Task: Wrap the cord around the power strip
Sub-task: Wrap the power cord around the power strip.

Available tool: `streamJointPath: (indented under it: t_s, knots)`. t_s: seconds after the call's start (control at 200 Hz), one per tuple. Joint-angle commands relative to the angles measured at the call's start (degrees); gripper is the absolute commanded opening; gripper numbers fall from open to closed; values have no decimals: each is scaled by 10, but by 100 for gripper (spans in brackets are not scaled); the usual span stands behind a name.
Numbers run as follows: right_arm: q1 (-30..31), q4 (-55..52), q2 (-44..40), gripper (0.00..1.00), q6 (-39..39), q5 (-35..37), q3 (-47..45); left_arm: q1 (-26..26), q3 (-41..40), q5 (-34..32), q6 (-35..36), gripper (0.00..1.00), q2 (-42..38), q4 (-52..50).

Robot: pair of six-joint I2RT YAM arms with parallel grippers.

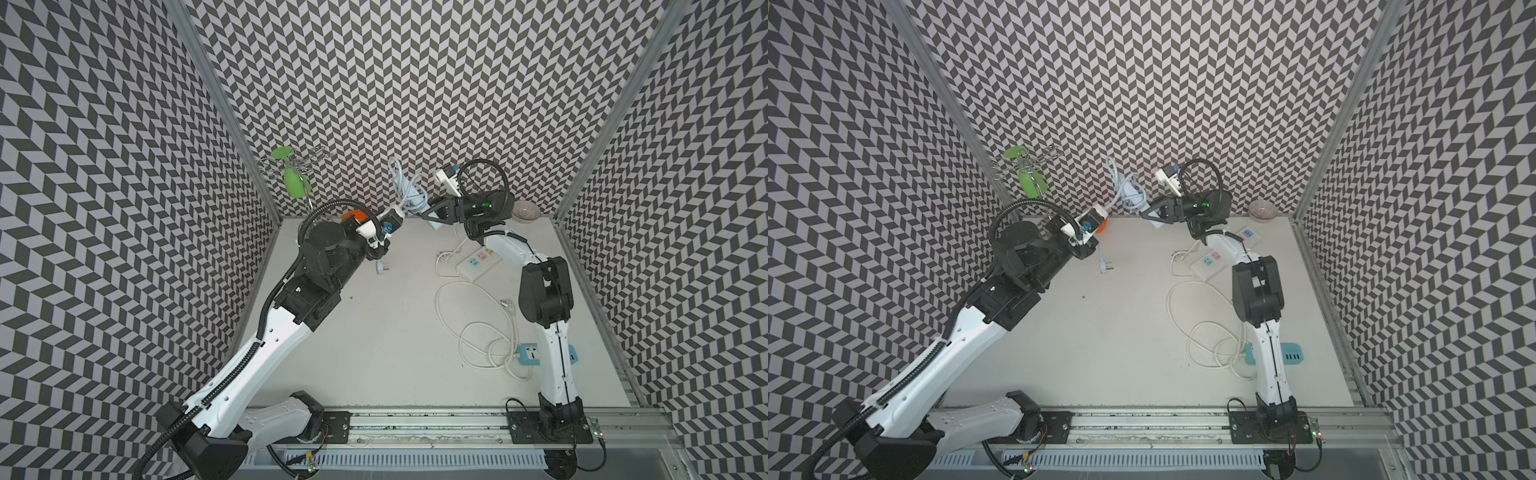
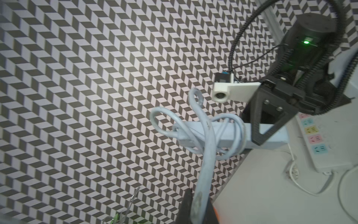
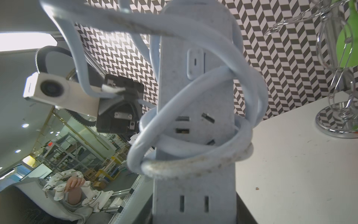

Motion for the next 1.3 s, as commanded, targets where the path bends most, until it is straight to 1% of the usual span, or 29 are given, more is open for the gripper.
streamJointPath:
  t_s: [0.0,0.105,0.235,0.361,0.516,0.616,0.801,0.956,1.142,1.292]
  knots:
    - [-11,-162,-56,0,-152,70,64,-9,-44,67,-20,3,-21,5]
    - [-22,-231,-58,0,-192,76,114,-10,-78,96,-27,3,-28,12]
    - [-30,-369,-81,0,-311,85,148,-10,-98,129,-29,2,-28,19]
    - [-35,-423,-107,0,-360,87,151,-10,-109,150,-32,2,-26,28]
    - [-46,-521,-156,0,-457,99,151,-9,-116,166,-31,2,-16,32]
    - [-53,-624,-191,0,-546,117,172,-8,-120,183,-33,2,-6,35]
    - [-54,-777,-247,0,-681,165,204,-2,-126,221,-40,2,6,39]
    - [-44,-883,-310,0,-786,208,194,16,-131,259,-55,2,16,49]
    - [-11,-986,-384,0,-899,266,138,23,-145,292,-72,5,28,67]
    - [20,-1023,-423,0,-934,304,111,28,-171,330,-99,11,34,102]
